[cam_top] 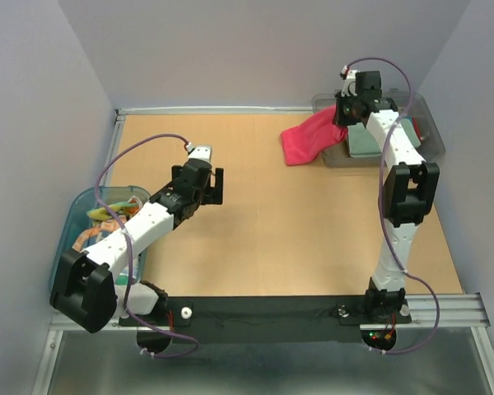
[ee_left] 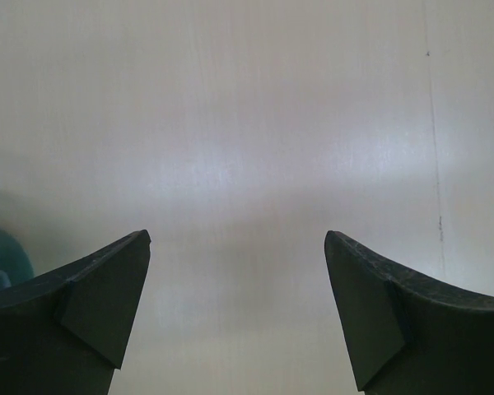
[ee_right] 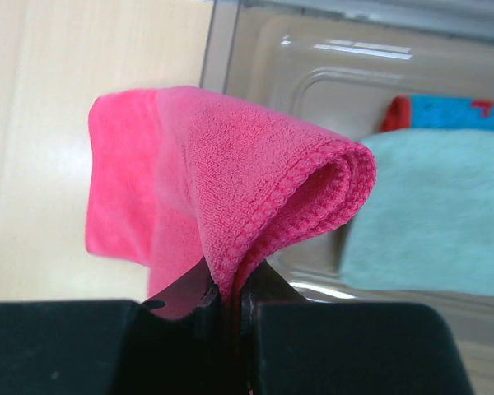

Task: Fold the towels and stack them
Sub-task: Neatly place the folded towel into the bin, then grab crumpled towel

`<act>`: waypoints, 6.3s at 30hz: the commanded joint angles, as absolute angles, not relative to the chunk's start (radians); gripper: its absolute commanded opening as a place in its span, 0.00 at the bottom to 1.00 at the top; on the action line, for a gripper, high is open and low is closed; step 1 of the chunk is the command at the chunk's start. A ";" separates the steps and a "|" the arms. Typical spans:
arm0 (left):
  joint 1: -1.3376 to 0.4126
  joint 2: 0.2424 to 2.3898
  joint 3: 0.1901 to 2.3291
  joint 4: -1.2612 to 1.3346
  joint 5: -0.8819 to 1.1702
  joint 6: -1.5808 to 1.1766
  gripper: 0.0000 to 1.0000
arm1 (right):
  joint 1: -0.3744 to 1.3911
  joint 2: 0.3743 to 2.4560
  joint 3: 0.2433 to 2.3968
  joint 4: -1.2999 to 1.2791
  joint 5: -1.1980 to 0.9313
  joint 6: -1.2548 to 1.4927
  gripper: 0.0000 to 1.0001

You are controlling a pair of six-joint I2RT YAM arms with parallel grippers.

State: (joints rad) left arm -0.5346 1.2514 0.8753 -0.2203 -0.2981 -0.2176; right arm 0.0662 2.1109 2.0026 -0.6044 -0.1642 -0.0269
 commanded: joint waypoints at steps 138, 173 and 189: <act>0.173 1.095 0.876 -0.606 -0.606 -0.759 0.89 | 0.268 1.298 1.032 -0.344 -0.337 0.204 1.00; 0.218 0.997 0.831 -0.558 -0.523 -0.810 0.00 | 0.279 1.266 0.956 -0.342 -0.307 0.178 1.00; -0.342 1.135 1.445 -0.844 -0.896 -0.844 0.00 | 0.279 1.241 0.953 -0.342 -0.290 0.190 1.00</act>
